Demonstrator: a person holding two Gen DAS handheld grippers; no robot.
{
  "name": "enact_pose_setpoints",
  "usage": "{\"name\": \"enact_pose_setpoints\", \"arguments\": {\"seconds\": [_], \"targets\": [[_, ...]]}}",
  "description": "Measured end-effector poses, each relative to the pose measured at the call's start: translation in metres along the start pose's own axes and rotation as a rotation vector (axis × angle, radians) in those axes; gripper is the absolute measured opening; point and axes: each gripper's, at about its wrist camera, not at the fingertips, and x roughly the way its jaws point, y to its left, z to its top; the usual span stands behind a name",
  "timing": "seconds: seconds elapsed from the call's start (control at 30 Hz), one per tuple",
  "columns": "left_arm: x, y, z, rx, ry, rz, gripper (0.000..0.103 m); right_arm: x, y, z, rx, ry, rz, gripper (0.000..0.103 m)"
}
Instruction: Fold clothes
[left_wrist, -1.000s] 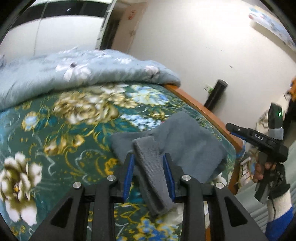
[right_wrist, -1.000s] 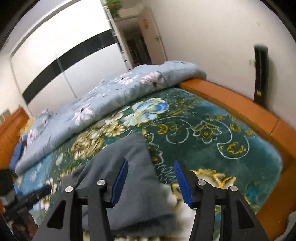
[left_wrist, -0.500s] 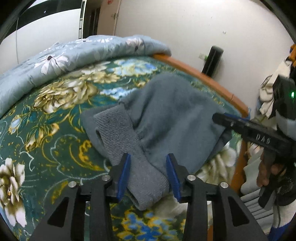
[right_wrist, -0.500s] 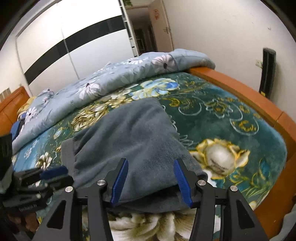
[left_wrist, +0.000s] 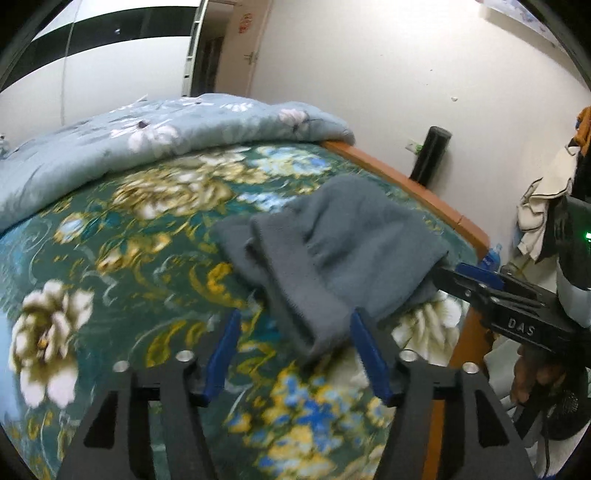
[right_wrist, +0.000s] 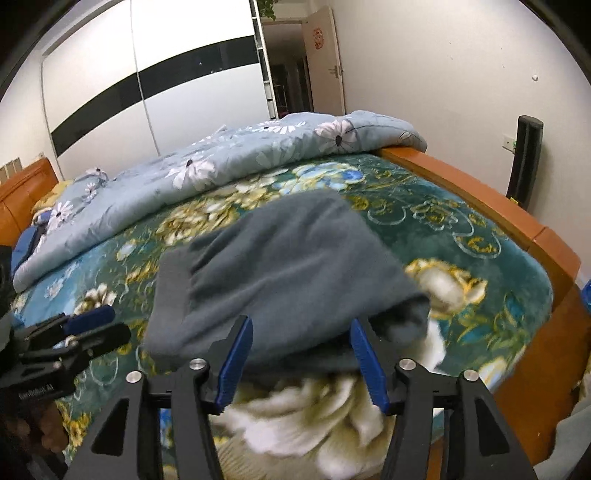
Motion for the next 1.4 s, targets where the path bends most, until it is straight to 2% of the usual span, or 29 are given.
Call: {"name": "enact_pose_setpoints", "arguments": {"seconds": [0.13,0.2,0.37,0.47,0.63,0.67,0.9,1.4], "targets": [[-0.001,0.009,-0.028,0.021,0.027,0.04,0.073,0.003,0.017,-0.022,-0.004,0.039,-0.034,0.068],[-0.001,0.014,-0.041,0.038,0.046,0.059,0.082,0.004,0.024,-0.031,-0.005,0.045,-0.05,0.071],[-0.005,0.031,-0.06,0.018,0.073,0.084,0.084,0.006,0.036,-0.05,0.052,0.048,-0.053,0.074],[-0.014,0.043,-0.067,-0.006,0.054,0.081,0.089,0.008,0.048,-0.064,0.045,0.032,-0.098,0.083],[-0.02,0.05,-0.07,0.017,0.032,0.087,0.09,0.019,0.061,-0.078,0.075,0.053,-0.096,0.097],[-0.02,0.051,-0.069,0.011,0.032,0.086,0.091,0.021,0.064,-0.079,0.08,0.05,-0.103,0.103],[-0.012,0.055,-0.069,-0.024,0.052,0.044,0.091,0.029,0.072,-0.086,0.122,0.055,-0.135,0.103],[0.013,0.049,-0.068,0.02,0.062,0.187,0.091,0.037,0.053,-0.092,0.144,0.086,-0.179,0.103]]}}
